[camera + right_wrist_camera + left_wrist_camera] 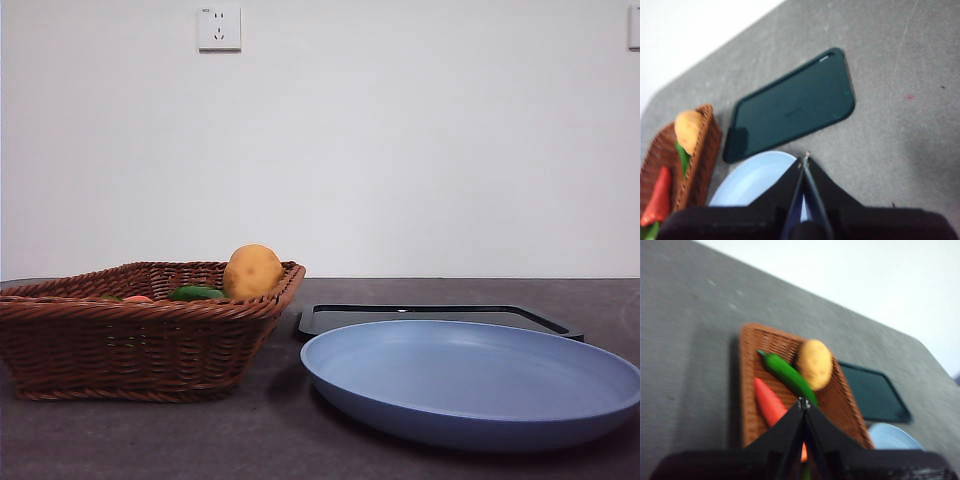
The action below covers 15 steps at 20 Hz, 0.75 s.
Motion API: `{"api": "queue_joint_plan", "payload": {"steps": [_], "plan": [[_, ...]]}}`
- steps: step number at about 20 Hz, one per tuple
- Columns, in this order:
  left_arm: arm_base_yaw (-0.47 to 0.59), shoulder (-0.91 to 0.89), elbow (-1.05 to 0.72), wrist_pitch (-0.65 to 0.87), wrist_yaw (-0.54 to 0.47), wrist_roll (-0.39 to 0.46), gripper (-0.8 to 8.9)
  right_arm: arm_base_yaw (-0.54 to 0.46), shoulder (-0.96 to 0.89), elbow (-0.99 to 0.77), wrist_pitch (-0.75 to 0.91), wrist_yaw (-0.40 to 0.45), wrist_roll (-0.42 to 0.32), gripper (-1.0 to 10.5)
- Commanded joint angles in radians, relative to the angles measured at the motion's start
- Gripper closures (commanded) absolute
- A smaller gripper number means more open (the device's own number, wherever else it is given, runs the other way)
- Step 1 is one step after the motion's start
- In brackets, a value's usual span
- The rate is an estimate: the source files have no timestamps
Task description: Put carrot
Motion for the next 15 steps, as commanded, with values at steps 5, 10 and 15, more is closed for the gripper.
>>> {"api": "queue_joint_plan", "payload": {"steps": [5, 10, 15], "plan": [[-0.032, 0.267, 0.209, -0.124, 0.143, 0.147, 8.07, 0.002, 0.23, 0.185, -0.135, -0.077, -0.181, 9.4], [-0.131, 0.442, 0.373, -0.372, 0.076, 0.286, 8.07, 0.002, 0.46, 0.255, -0.283, -0.18, -0.286, 9.3], [-0.193, 0.474, 0.388, -0.336, 0.069, 0.292, 8.0, 0.003, 0.628, 0.255, -0.269, -0.21, -0.285, 8.3]]}}
